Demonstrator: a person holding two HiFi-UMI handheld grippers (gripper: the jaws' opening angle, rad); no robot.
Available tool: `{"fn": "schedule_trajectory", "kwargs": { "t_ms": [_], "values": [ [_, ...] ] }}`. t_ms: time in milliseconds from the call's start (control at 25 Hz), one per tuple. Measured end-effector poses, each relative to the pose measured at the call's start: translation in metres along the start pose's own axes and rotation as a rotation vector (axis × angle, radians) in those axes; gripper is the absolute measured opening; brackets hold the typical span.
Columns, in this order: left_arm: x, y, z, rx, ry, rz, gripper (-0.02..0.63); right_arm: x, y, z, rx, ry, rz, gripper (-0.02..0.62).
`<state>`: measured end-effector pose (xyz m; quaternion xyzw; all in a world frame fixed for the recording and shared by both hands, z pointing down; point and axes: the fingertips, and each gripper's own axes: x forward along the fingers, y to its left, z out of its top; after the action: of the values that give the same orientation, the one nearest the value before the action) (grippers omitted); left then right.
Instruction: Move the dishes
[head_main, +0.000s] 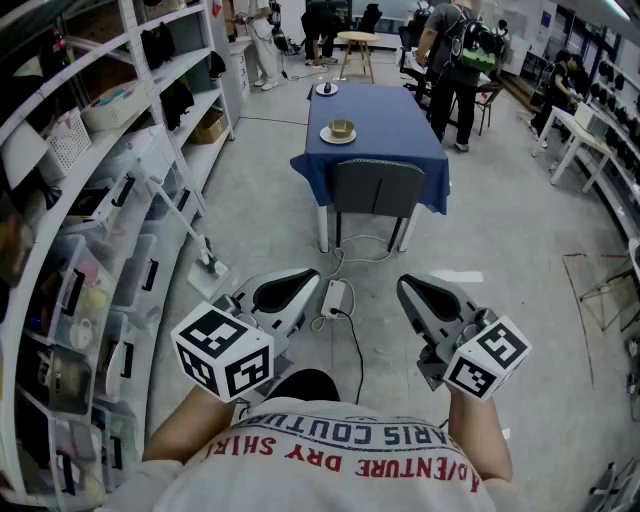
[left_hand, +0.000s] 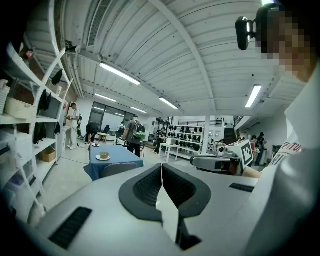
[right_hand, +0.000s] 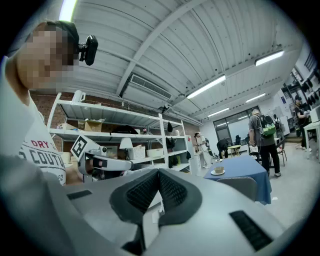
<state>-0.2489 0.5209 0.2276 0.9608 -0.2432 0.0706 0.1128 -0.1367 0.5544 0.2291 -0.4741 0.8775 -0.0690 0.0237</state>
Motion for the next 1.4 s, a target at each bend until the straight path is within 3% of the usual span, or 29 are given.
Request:
{"fn": "schedule_trajectory", "kwargs": {
  "t_ms": [400,760,1040,1400],
  "values": [
    [0.011,0.018,0.000,-0.038,-0.002,-0.014,0.028,0.009,-0.008,-0.003,-0.009,0.033,-0.016,0.021],
    [0.044,0.070,0.011,-0.066,-0.009,-0.019,0.029,0.048,-0.056,-0.005,0.033,0.049,-0.040,0.023],
    [0.109,0.140,0.012,-0.073,0.035,-0.031,0.029,0.111,-0.121,-0.024,0.083,0.078,-0.048,0.023],
    [0.230,0.283,0.032,-0.131,0.118,-0.045,0.028,0.236,-0.242,-0.033,0.164,0.126,-0.062,0.025]
  ]
}}
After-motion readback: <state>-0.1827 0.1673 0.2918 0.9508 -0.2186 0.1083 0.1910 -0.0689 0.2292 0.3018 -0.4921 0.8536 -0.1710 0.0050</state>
